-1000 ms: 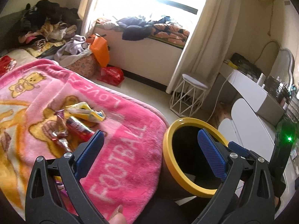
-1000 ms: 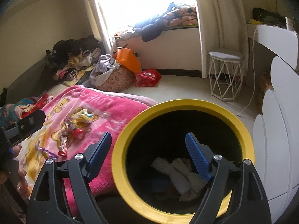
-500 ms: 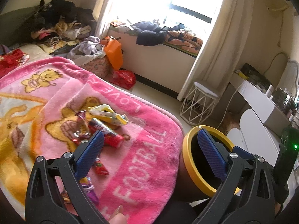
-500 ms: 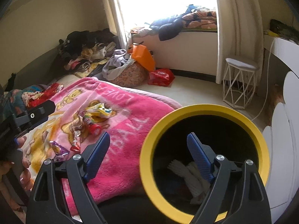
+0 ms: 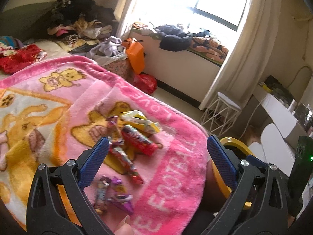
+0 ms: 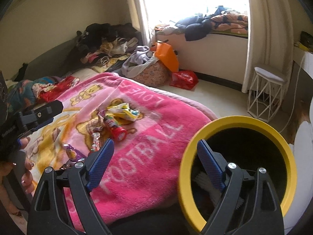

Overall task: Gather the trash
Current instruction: 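Move both open tools back over the candy wrappers on the bed, then grasp a red snack wrapper with the right tool while the left tool grasps a chocolate bar wrapper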

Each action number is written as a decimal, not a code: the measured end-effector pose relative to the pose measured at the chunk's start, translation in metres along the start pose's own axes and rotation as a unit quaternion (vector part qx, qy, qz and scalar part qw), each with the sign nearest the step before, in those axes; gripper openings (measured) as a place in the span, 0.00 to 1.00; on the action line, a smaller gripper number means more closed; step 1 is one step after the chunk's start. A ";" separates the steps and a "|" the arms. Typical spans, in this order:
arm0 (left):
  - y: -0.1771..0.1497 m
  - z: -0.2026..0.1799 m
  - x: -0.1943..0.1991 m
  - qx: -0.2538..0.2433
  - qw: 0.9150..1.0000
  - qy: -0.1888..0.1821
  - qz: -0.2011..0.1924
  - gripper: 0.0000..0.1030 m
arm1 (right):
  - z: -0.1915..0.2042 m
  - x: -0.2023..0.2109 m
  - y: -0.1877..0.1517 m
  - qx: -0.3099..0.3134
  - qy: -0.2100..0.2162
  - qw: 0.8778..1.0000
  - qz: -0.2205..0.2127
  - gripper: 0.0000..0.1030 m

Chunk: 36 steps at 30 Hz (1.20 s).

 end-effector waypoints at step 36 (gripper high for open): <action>-0.045 0.129 0.006 0.093 0.988 0.054 0.110 0.49 | 0.124 -0.102 0.005 0.099 0.146 0.981 0.078 0.63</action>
Point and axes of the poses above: each gripper's, at about its wrist camera, not at the fingertips, and x roughly against the way its jaws point, z to its left, y to its top, the point moved 10 cm from there along -x, roughly the way its jaws point, and after that the axes turned 12 degrees about x, right-handed, at the moved point
